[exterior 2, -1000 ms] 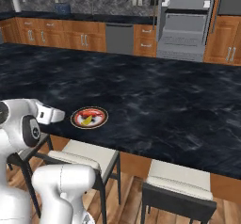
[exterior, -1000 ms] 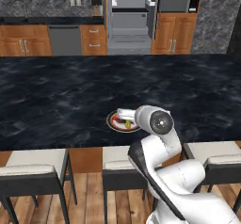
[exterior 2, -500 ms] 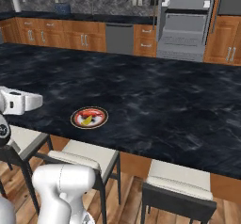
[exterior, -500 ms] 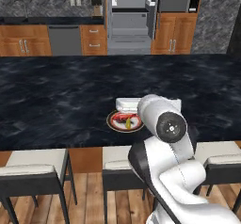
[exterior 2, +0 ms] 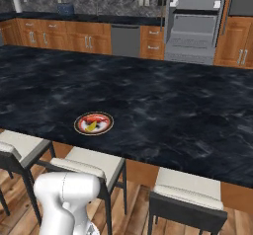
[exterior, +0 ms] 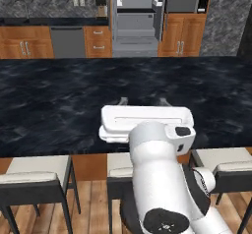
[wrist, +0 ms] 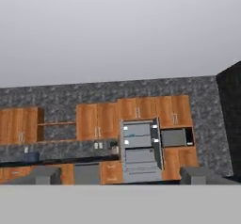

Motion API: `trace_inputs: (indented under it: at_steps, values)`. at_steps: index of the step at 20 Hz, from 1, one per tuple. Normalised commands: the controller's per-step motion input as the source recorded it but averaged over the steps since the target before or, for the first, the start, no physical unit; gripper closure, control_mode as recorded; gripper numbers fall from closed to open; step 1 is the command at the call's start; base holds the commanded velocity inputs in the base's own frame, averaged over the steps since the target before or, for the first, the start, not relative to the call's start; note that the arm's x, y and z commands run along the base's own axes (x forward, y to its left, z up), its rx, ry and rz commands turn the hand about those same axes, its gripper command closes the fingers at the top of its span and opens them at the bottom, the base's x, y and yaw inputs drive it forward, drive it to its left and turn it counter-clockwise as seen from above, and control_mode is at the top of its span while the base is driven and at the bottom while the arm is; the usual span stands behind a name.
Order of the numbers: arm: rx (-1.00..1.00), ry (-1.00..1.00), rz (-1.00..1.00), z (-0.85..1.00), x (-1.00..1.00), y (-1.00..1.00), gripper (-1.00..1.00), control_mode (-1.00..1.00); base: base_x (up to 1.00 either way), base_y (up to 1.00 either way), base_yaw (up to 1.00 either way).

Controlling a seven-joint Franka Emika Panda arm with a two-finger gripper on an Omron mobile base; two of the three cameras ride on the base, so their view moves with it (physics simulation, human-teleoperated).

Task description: Take the lemon wedge from the fridge and place it on the plate with fish on the dining counter.

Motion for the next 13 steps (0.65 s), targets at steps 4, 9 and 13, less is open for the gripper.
trace_inputs:
  at_steps: [4,9,13]
  values:
    - [0.0,-0.86,0.0,0.51,-1.0,0.03,-1.0,-1.0,0.0,0.0,0.0]
    - [0.0,-0.26,0.01,0.33,-0.86,0.05,-1.0,-1.0,0.0,0.0,0.0]
    - [0.05,0.74,0.13,-0.63,0.19,-0.17,-1.0,-1.0,0.0,0.0,0.0]
